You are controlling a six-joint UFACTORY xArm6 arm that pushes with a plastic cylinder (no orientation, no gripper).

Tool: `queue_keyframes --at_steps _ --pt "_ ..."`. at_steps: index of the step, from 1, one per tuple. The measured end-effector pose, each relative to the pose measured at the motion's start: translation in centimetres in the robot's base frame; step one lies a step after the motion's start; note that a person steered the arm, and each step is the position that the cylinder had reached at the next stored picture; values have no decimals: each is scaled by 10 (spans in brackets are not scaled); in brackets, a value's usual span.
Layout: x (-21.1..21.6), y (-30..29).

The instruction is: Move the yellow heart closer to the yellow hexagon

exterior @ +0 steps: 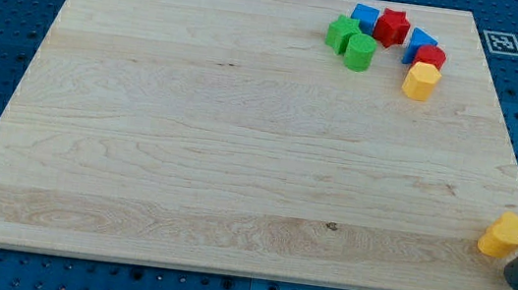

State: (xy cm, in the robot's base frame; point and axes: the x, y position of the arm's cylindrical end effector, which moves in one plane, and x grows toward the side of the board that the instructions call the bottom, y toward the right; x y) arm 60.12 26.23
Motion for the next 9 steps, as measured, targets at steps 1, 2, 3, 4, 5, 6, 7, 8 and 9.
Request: queue_keyframes --at_steps 1,2,3,4,5,6,7,8,9 --pt "-21 0" --pt "-40 0" --pt "-61 -14" --pt "-74 -40" --pt "-90 -58" --pt "-110 -74" --pt "-128 -86" --pt "-142 -88" --pt "-147 -85"
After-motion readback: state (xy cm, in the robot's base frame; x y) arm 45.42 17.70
